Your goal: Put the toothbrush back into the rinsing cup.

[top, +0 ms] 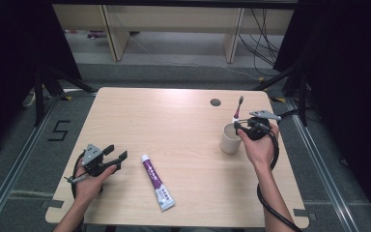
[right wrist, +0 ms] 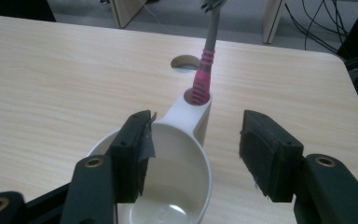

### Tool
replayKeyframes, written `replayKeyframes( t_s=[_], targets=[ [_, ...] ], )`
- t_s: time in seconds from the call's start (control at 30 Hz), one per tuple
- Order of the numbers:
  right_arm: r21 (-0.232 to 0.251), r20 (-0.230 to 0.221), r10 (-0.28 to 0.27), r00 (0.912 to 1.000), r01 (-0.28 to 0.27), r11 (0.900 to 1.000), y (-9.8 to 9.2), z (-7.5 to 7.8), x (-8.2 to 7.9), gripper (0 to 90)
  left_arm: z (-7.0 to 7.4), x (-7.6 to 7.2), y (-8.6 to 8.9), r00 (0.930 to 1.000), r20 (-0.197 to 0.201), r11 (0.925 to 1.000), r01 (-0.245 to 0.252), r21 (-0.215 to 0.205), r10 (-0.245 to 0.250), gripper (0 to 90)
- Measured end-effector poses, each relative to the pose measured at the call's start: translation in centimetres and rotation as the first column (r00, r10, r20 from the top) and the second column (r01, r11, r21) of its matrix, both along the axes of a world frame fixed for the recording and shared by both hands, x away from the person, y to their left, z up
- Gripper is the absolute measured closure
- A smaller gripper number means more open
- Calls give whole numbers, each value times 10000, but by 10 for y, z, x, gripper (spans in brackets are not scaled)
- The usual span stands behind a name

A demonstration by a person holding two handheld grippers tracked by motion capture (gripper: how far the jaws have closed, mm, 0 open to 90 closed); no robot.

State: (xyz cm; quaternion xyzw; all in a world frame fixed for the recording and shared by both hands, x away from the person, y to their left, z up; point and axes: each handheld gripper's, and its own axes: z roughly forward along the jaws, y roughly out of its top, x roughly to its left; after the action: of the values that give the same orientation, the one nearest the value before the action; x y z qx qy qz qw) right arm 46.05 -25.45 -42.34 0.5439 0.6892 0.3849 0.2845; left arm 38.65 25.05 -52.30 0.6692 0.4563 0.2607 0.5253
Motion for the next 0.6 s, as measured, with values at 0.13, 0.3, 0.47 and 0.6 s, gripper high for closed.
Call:
replayKeyframes(
  t_s=[0.13, 0.3, 0.47, 0.6],
  targets=[
    [-101, -206, 69, 9998, -71, 9999, -1, 1, -6, 439, 0, 0, -1, 10000, 19, 10000, 27, 38, -27, 345],
    [92, -193, 204, 9996, -202, 9998, -2, 0, -16, 440, 0, 0, -1, 10000, 11, 10000, 47, 50, -47, 345],
    [73, -281, 469, 9985, -468, 9989, -3, -1, -26, 441, 1, -1, -2, 10000, -22, 9999, 44, 143, -44, 345],
    [1, -223, 460, 9987, -460, 9989, -1, -1, -34, 442, 1, -1, -2, 10000, -14, 9998, 64, 202, -64, 344]
  ],
)
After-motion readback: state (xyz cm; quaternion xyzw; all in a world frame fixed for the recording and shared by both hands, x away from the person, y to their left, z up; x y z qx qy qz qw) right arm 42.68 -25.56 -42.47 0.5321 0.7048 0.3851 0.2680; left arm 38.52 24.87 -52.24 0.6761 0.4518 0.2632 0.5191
